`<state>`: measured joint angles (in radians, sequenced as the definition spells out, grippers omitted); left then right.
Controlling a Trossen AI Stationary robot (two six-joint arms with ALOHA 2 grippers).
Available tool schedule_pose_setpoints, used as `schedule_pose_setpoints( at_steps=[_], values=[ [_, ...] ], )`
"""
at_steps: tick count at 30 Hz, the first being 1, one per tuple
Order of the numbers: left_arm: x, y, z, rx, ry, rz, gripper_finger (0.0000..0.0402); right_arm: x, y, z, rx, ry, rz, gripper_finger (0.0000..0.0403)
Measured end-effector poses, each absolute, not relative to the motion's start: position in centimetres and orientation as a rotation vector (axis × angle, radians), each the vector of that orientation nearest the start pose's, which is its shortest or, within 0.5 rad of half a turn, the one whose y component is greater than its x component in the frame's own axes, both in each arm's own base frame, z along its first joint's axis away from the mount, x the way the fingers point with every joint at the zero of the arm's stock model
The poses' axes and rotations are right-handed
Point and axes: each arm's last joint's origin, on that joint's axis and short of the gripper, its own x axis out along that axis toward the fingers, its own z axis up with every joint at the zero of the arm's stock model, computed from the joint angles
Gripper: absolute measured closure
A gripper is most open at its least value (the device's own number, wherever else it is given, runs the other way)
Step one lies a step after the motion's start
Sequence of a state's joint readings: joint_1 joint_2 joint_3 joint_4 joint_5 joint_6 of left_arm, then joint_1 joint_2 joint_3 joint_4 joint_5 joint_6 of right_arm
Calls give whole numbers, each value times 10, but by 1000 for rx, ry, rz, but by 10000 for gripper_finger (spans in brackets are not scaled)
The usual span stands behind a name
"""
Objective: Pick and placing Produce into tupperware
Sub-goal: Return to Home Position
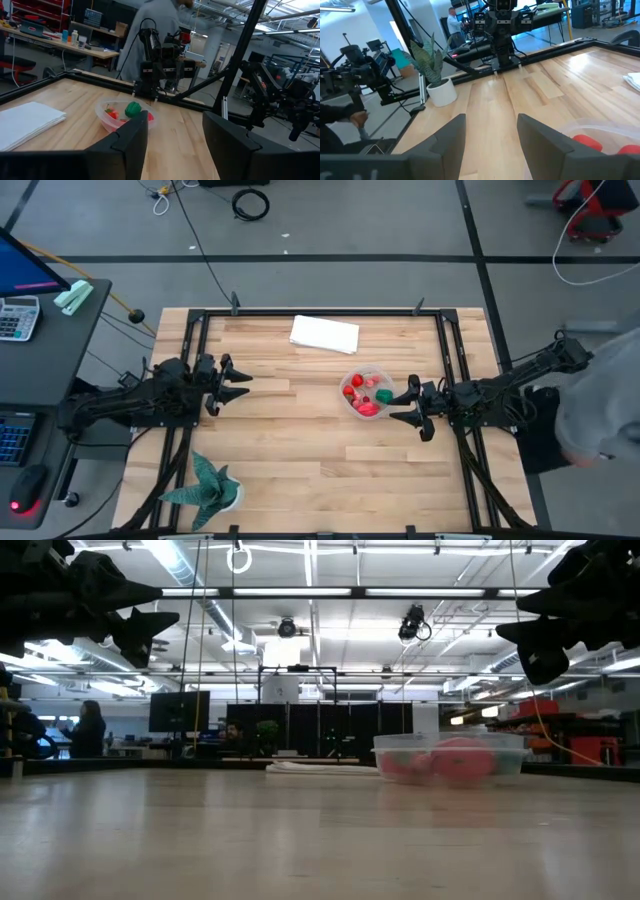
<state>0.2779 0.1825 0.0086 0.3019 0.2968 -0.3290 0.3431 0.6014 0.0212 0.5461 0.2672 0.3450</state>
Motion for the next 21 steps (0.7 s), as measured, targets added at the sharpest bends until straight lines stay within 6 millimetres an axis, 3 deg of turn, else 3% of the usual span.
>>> schedule_pose_setpoints(
  at_steps=[21],
  values=[
    [105,21,180,-292,-119,-39,208,130,38,165,335,45,70,215]
  ],
)
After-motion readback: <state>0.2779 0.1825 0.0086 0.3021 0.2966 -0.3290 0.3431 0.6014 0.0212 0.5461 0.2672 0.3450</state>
